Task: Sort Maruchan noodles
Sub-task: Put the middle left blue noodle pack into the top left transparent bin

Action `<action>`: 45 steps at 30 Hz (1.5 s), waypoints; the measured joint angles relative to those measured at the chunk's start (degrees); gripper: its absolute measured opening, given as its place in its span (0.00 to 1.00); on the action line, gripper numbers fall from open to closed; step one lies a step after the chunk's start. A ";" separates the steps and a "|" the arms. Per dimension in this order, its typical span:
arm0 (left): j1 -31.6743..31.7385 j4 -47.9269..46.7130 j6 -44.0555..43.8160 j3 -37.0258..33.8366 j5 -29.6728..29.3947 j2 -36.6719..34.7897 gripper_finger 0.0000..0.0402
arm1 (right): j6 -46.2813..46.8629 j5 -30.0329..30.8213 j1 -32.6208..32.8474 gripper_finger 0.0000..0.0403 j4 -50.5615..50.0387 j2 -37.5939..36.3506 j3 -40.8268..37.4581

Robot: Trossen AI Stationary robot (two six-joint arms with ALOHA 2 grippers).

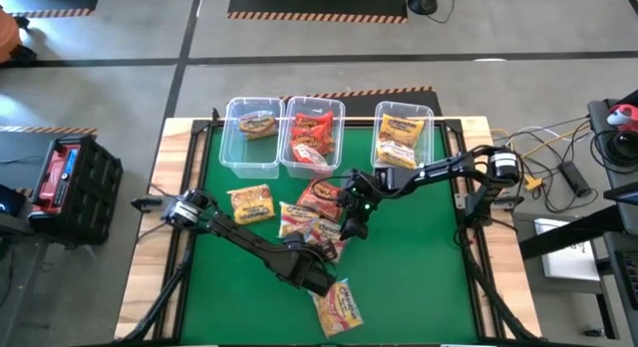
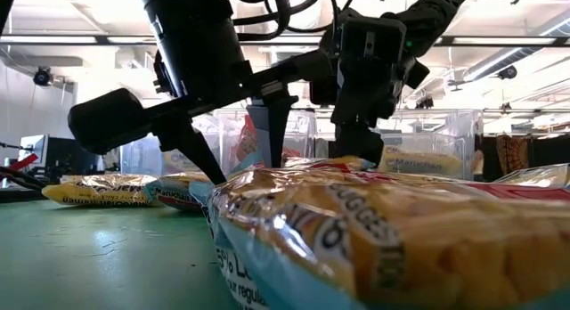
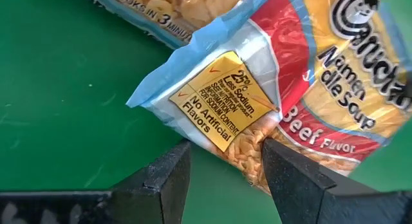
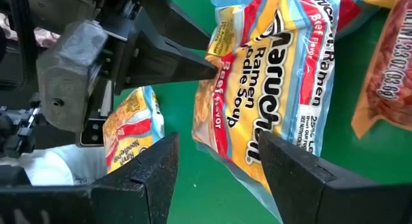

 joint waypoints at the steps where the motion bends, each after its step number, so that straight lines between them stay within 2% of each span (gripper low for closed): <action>1: 0.02 -0.03 0.00 -0.02 0.40 -0.04 0.42 | 0.09 0.00 0.00 0.50 0.01 0.00 0.16; 7: 0.02 -0.05 0.00 -0.60 0.93 -0.04 0.42 | 0.67 0.01 -0.24 0.50 -0.15 0.00 1.39; 11: 0.02 -0.37 0.02 -0.80 1.95 -0.03 0.42 | 0.71 -2.62 -0.64 0.50 -0.09 -0.14 3.35; 25: 0.12 -0.44 -0.46 -1.91 2.98 0.22 0.42 | 0.59 -0.27 -0.79 0.50 0.08 0.24 5.56; 37: 0.39 -0.42 -0.61 -2.02 3.32 0.22 0.42 | -0.23 -1.07 -1.02 0.50 -0.12 0.20 8.82; 45: 0.39 -0.37 -0.61 -2.02 3.25 0.20 0.42 | -0.30 -0.38 -1.12 0.52 -3.56 2.43 8.39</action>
